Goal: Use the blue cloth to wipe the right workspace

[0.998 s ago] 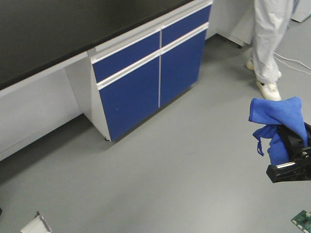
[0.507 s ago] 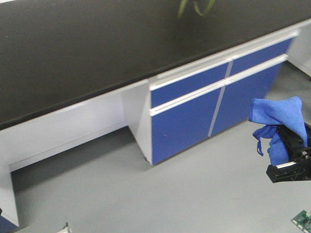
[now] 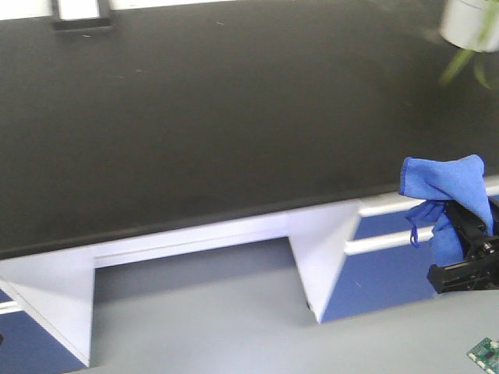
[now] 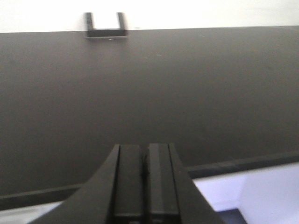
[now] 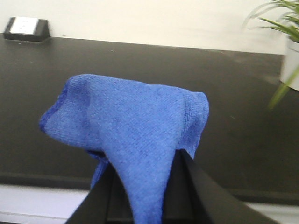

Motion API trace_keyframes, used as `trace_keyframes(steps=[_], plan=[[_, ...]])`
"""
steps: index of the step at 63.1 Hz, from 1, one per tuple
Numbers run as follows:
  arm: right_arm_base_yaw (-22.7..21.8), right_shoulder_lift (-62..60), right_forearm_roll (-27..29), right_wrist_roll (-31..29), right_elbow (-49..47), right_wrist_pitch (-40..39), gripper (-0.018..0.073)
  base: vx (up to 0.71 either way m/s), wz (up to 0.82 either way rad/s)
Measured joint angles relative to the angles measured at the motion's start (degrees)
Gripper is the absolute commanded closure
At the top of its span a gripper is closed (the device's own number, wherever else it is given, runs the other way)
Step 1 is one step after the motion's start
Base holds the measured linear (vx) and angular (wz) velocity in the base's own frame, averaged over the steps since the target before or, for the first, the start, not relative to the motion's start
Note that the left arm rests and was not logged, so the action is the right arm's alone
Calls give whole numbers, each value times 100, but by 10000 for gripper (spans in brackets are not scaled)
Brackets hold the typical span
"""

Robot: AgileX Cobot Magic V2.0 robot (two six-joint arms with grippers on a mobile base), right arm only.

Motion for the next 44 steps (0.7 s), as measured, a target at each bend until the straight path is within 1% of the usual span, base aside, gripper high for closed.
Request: trace_keyframes(steps=[10,20,44], plan=[[0,0,0,0,0,0,559,30,42],[0,0,0,0,0,0,559,28,25],[0,0,0,0,0,0,559,21,6]])
